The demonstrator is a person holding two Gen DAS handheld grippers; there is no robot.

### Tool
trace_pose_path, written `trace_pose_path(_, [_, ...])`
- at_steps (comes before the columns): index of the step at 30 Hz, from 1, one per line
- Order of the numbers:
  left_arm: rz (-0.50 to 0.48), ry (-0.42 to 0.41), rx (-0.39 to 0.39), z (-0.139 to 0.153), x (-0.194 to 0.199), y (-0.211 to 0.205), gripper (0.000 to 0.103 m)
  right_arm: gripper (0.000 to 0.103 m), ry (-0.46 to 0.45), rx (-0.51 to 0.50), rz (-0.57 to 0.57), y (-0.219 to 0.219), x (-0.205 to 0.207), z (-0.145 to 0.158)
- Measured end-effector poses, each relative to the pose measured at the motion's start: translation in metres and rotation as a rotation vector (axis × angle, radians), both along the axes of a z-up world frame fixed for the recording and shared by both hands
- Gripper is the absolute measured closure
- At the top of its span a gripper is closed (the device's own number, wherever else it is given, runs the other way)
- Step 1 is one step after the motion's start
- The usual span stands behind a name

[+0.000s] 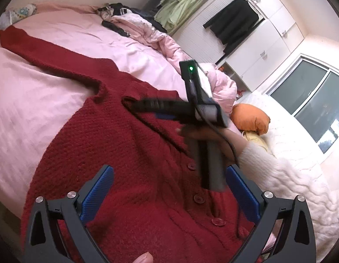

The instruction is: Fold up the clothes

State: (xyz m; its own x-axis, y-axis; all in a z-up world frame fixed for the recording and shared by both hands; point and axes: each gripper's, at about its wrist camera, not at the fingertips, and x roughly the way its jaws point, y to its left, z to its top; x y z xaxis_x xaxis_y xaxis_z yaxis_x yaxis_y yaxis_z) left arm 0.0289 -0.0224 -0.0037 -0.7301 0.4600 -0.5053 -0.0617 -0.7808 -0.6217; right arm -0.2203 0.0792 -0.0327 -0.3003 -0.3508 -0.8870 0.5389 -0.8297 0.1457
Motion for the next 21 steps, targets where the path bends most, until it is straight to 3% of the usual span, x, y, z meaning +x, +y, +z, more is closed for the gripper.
trace_pose_path(3, [0.001,0.003,0.014,-0.001,-0.001,-0.004,0.001,0.030,-0.133,-0.143,-0.114,0.004,-0.024,-0.016])
trace_pose_path(9, [0.000,0.006,0.037,-0.003,-0.002,-0.009,0.001,0.029,-0.063,-0.237,-0.111,-0.019,-0.029,-0.012])
trace_pose_path(13, [0.002,0.007,0.049,-0.004,-0.003,-0.012,0.001,0.029,0.030,-0.167,-0.146,-0.032,-0.029,-0.013])
trace_pose_path(15, [0.002,0.006,0.050,-0.004,-0.004,-0.012,0.001,0.038,0.036,-0.171,-0.175,-0.035,-0.034,-0.015])
trace_pose_path(16, [0.002,0.006,0.050,-0.004,-0.004,-0.012,0.001,0.058,0.036,-0.170,-0.188,-0.035,-0.036,-0.016])
trace_pose_path(17, [0.003,0.005,0.051,-0.005,-0.004,-0.013,0.001,0.088,0.045,-0.162,-0.204,-0.033,-0.037,-0.016])
trace_pose_path(21, [0.004,0.004,0.051,-0.005,-0.004,-0.013,0.001,0.092,0.057,-0.174,-0.245,-0.023,-0.033,-0.012])
